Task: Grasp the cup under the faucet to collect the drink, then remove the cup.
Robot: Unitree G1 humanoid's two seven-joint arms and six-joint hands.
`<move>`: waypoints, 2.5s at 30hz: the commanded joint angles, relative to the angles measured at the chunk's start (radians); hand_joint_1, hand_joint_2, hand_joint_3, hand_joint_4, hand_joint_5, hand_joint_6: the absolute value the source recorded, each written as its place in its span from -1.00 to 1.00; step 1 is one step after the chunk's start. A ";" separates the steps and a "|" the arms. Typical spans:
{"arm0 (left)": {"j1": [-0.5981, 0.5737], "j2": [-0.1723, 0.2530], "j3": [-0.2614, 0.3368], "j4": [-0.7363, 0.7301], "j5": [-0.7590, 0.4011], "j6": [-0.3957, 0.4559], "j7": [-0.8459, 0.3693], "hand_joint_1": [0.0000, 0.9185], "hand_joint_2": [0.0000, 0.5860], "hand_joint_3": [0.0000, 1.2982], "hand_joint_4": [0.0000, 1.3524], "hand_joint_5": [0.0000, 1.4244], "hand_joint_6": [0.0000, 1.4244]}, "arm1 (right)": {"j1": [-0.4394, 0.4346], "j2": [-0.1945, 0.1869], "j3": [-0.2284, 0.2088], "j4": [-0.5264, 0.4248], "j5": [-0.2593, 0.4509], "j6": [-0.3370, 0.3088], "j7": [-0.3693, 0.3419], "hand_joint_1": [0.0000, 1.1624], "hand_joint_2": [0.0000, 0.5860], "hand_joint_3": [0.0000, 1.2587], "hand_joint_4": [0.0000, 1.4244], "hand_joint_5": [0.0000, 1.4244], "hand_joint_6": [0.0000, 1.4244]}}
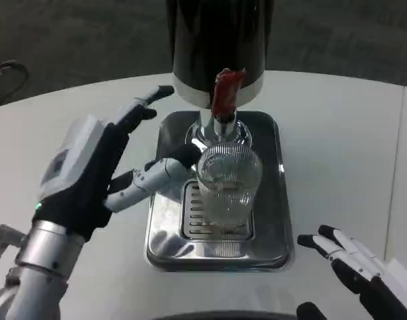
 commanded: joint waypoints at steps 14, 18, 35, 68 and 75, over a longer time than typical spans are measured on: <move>-0.156 0.028 0.059 0.014 -0.452 0.044 -0.359 -1.00 -0.75 -0.87 -0.91 -0.69 -0.79 | -0.015 -0.021 0.007 -0.015 0.011 0.025 -0.004 -0.53 0.57 -0.82 -1.00 -0.96 -0.84; -0.211 0.030 0.040 0.046 -0.469 0.064 -0.431 -1.00 -0.75 -0.89 -0.95 -0.72 -0.83 | -0.016 -0.014 0.017 -0.015 -0.001 0.024 -0.006 -0.53 0.57 -0.83 -1.00 -0.96 -0.86; -0.330 0.004 0.027 0.141 -0.512 0.140 -0.504 -1.00 -0.77 -0.90 -0.98 -0.75 -0.83 | -0.062 -0.018 0.050 -0.012 -0.022 0.066 0.004 -0.53 0.57 -0.83 -1.00 -0.99 -0.87; -0.536 0.052 -0.018 0.391 -0.475 0.195 -0.719 -1.00 -0.81 -0.92 -1.00 -0.82 -0.89 | -0.120 -0.012 0.071 0.019 0.080 0.164 0.019 -0.54 0.59 -0.85 -1.00 -1.00 -0.89; -0.531 0.055 -0.029 0.395 -0.447 0.161 -0.709 -1.00 -0.81 -0.93 -1.00 -0.85 -0.92 | -0.233 -0.033 0.046 0.063 0.273 0.278 0.034 -0.67 0.34 -1.00 -1.00 -1.00 -0.95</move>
